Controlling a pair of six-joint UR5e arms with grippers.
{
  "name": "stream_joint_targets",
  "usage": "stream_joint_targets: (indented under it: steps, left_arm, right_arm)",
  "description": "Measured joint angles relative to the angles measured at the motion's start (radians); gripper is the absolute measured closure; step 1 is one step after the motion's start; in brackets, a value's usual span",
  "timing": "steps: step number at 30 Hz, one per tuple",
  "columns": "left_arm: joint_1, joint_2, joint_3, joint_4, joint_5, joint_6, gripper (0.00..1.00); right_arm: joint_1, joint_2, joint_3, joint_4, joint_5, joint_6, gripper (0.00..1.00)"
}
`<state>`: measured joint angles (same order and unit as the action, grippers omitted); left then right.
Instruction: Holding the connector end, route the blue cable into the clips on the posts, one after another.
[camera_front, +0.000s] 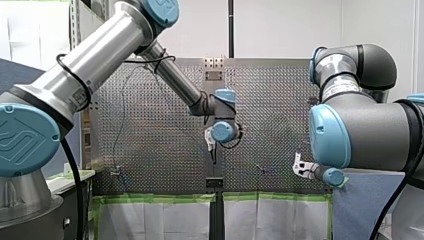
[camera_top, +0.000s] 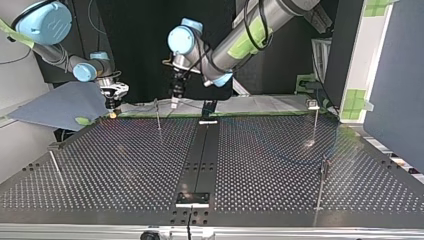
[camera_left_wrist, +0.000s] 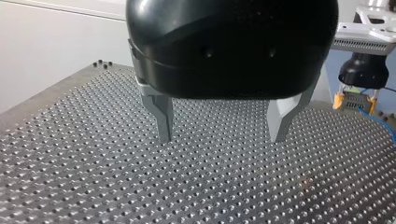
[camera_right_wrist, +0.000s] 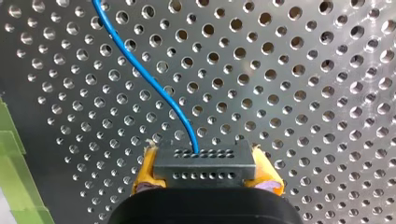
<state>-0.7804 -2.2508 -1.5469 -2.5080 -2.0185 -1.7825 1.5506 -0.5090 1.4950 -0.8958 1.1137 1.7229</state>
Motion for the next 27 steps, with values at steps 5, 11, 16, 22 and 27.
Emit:
stream_joint_targets:
  steps: [5,11,16,22,27]
  left_arm:
    - [-0.004,0.046,-0.045,0.018,-0.002,-0.004,0.0]
    - [-0.005,0.108,-0.108,0.031,-0.001,-0.024,0.0]
    - [-0.007,0.155,-0.155,0.032,0.0,-0.029,0.0]
    - [-0.011,0.204,-0.204,0.03,0.001,-0.032,0.0]
    - [-0.012,0.243,-0.242,0.029,0.0,-0.035,0.0]
  right_arm:
    - [0.0,0.001,0.0,0.0,0.0,0.0,1.0]
    - [0.001,0.001,0.0,0.003,0.0,-0.002,1.0]
    - [-0.003,0.001,0.0,0.024,0.003,-0.022,1.0]
    - [-0.012,-0.001,0.002,0.059,0.004,-0.062,1.0]
    - [-0.018,-0.003,0.004,0.065,0.003,-0.081,1.0]
